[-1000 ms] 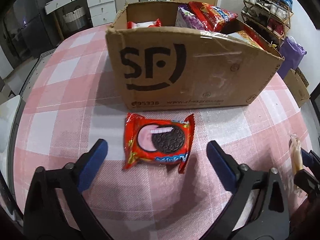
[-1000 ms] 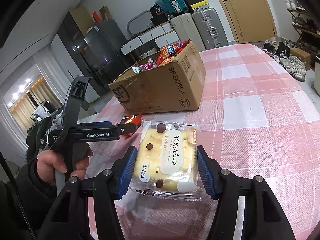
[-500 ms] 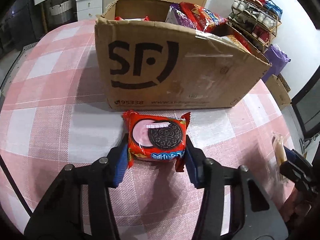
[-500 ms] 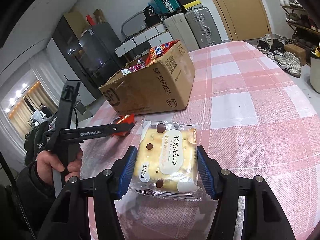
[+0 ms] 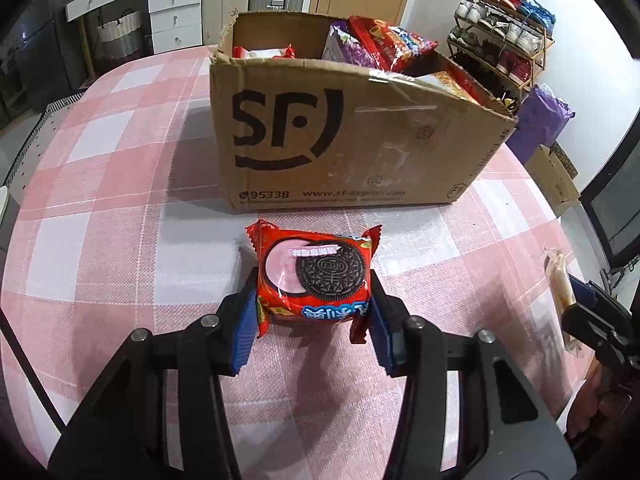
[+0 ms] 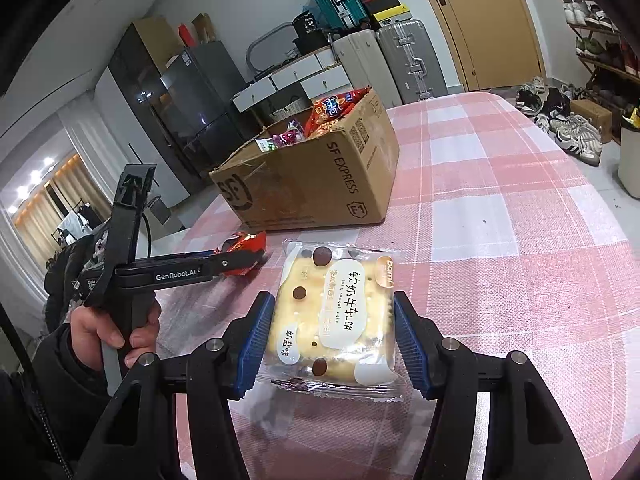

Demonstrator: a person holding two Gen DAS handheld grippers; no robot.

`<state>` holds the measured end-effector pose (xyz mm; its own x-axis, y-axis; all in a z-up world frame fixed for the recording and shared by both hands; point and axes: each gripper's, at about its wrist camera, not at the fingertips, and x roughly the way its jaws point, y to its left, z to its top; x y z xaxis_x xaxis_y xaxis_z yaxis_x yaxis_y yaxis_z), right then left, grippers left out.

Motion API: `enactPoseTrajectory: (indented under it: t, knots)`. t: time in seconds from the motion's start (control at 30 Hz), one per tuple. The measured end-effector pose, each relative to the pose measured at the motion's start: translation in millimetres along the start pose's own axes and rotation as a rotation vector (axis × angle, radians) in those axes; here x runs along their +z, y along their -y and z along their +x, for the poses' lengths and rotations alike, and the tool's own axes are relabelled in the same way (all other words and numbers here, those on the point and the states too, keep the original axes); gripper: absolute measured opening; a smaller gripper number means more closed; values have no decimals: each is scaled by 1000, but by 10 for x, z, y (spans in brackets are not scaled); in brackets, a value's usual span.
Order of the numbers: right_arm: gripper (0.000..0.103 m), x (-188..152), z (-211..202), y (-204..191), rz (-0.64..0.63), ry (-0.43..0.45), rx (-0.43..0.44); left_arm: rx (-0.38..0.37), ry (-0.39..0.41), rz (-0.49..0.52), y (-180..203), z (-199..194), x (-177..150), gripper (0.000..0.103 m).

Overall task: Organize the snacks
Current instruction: 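Carry both packs into the box and open both grippers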

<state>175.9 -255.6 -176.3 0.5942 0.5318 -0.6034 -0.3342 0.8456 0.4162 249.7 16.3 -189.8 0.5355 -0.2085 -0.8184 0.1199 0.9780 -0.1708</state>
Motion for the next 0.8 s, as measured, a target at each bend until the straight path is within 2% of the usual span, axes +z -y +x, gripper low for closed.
enactPoseTrajectory:
  t: [0.43,0.8]
  knots:
    - [60,66,-42,-215,-45,6,1,-42,82,-22,-35,-593,-227,45]
    - [60,157,-107,-464,-109,11,16,-35,120,-99,-84,-978,-653,45]
